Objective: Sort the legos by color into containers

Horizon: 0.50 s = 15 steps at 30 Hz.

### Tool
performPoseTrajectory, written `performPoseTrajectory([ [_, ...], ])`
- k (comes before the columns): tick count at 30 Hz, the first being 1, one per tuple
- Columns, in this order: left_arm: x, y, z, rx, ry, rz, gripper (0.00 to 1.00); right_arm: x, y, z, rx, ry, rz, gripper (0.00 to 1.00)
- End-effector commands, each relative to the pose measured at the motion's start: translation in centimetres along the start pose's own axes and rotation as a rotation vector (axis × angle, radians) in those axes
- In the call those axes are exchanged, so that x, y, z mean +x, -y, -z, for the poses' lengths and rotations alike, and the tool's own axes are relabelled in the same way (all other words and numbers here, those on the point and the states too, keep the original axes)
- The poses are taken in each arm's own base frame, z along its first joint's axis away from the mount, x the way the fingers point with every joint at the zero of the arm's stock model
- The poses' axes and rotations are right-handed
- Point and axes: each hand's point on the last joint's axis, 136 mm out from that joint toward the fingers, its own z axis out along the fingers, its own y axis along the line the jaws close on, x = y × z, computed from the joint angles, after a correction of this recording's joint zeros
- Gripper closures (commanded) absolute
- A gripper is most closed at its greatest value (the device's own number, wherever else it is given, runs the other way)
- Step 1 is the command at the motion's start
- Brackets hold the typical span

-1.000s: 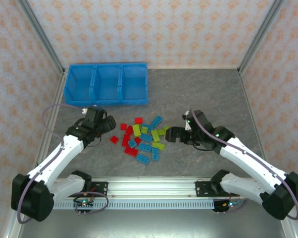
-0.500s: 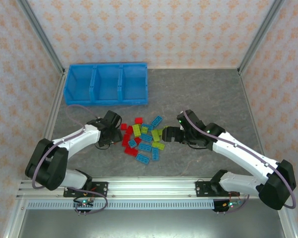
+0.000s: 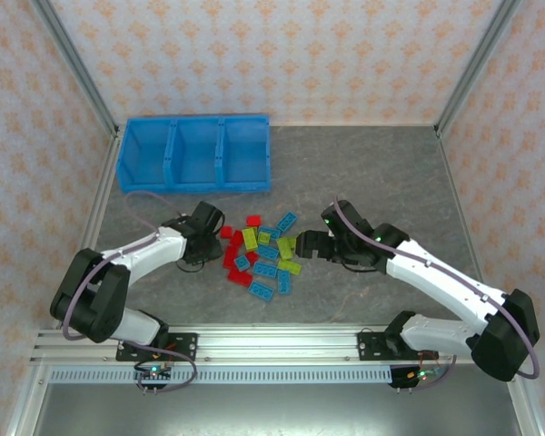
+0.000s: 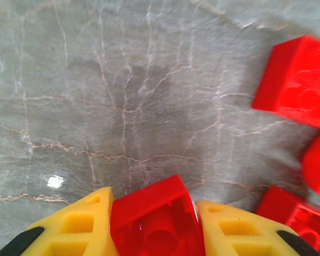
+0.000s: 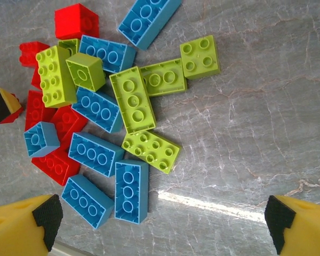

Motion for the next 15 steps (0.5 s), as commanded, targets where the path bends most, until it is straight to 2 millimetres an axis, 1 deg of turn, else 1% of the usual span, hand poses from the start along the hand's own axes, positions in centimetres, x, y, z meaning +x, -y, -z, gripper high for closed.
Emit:
performPoseTrajectory([
  [1, -3.2, 1.1, 4.1, 0.042, 0.132, 0.004, 0.75, -1.5, -0.8, 1.8, -0.021, 0.080, -0.024, 0.01],
  [3, -5.9, 1.0, 6.8, 0.030, 0.229, 0.014, 0.76, -2.1, -1.3, 2.4, -0.051, 0.120, -0.039, 0.01],
  [5, -9.6, 0.4, 9.4, 0.012, 0.327, 0.056, 0.76, -2.6, -1.3, 3.0, -0.059, 0.159, -0.049, 0.01],
  [6, -11.3, -0.1, 10.2, 0.004, 0.361, 0.091, 0.76, -2.8, -1.3, 3.3, -0.059, 0.173, -0.051, 0.01],
  [8, -15.7, -1.7, 11.9, -0.017, 0.431, 0.192, 0.76, -3.1, -1.0, 3.6, -0.047, 0.193, -0.057, 0.01],
  [11, -21.7, -4.4, 13.2, -0.079, 0.505, 0.330, 0.76, -3.0, -0.8, 3.8, -0.044, 0.199, -0.066, 0.01],
  [13, -25.0, -5.9, 13.0, -0.107, 0.511, 0.406, 0.76, -2.8, -0.6, 3.9, -0.050, 0.196, -0.072, 0.01],
  [14, -26.7, -6.2, 12.5, -0.108, 0.499, 0.431, 0.76, -2.5, -0.4, 3.9, -0.050, 0.194, -0.077, 0.01],
  [15, -28.0, -6.5, 11.8, -0.118, 0.487, 0.445, 0.76, -2.4, -0.2, 4.0, -0.051, 0.197, -0.084, 0.01],
])
